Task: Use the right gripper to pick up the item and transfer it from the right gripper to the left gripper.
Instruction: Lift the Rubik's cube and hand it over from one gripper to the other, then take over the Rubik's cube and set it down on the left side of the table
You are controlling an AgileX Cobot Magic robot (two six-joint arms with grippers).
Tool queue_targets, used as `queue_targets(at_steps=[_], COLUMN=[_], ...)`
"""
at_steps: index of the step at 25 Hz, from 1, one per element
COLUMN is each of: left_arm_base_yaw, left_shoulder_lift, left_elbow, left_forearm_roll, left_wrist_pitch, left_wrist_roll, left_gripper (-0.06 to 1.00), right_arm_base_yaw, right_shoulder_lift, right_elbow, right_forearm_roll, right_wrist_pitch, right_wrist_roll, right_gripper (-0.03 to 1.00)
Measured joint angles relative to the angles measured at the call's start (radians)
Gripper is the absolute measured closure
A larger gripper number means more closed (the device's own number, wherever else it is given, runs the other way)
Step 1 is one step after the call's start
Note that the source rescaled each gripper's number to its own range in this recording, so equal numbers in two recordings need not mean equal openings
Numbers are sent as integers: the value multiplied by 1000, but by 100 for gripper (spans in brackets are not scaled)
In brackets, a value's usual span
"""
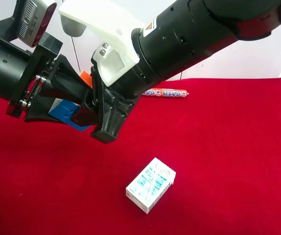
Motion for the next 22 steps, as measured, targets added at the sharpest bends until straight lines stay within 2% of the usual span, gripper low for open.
queue_targets(at_steps=[1,3,4,6,10,13,19,22], left_arm_base_yaw=[0,0,0,0,0,0,0,0], left_shoulder_lift=[0,0,0,0,0,0,0,0], left_elbow=[0,0,0,0,0,0,0,0], left_forearm_roll=[0,0,0,0,0,0,0,0], left_wrist_pitch=[3,6,7,7,7,7,5,3], left_wrist_roll=[2,3,3,3,3,3,3,3], left_gripper=[94,94,94,94,94,94,94,94], right_arm_base_yaw=[0,0,0,0,0,0,1,1], right_shoulder_lift=[0,0,0,0,-5,-39,-177,-245], right_elbow=[0,0,0,0,0,0,0,0], right_forearm_roll=[2,8,8,8,-7,-73,-280,-369], right_wrist_pitch=[-1,-5,-5,-4,11,68,278,425], right_wrist_roll=[-1,-2,-3,-3,6,88,372,515], right_gripper=[84,36,20,5,-2,-3,-3,-3])
